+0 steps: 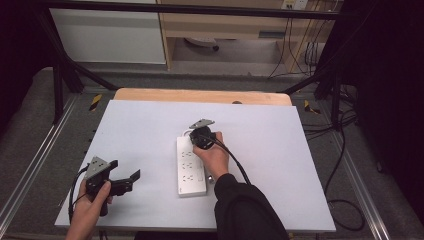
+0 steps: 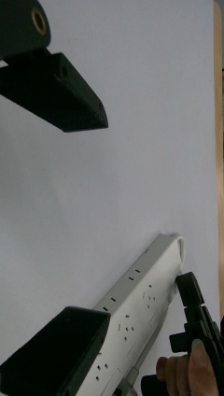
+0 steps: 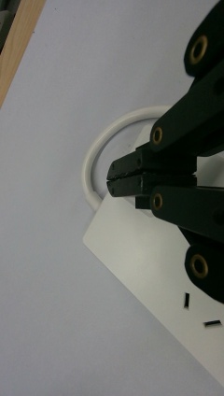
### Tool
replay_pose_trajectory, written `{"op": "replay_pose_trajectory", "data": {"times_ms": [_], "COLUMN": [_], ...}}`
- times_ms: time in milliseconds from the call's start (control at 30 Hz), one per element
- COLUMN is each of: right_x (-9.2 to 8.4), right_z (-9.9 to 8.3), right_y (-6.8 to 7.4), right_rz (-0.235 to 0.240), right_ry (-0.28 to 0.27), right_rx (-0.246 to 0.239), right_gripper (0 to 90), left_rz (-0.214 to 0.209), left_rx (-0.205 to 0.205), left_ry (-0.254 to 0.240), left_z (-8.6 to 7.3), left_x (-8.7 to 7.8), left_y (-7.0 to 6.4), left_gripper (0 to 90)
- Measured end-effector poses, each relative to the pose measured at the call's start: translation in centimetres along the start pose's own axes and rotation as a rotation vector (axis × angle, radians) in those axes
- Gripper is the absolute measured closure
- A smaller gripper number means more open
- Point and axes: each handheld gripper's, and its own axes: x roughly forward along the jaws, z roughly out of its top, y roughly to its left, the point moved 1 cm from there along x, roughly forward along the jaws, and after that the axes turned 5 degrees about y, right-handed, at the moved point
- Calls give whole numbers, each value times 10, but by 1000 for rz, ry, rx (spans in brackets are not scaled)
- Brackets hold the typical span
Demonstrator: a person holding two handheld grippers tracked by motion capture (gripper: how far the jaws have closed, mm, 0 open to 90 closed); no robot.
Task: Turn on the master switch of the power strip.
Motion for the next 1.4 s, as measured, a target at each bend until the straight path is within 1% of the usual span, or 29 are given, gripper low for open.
{"op": "replay_pose_trajectory", "data": {"times_ms": [600,833,1100,1200,1400], "right_x": [1,1,1,1,1], "right_z": [2,2,2,2,1], "right_y": [1,0,0,-1,-1], "right_rz": [-2,4,7,11,13], "right_ry": [14,16,17,17,6], "right_rx": [-6,4,2,10,19], "right_gripper": [900,900,900,900,900], "left_rz": [1,2,3,3,3], "left_rx": [1,4,2,2,2], "left_ry": [5,8,9,9,8], "left_z": [0,0,-1,-1,-1], "left_x": [0,0,0,0,0], "left_y": [0,1,1,1,1], "left_gripper": [69,70,70,69,70]}}
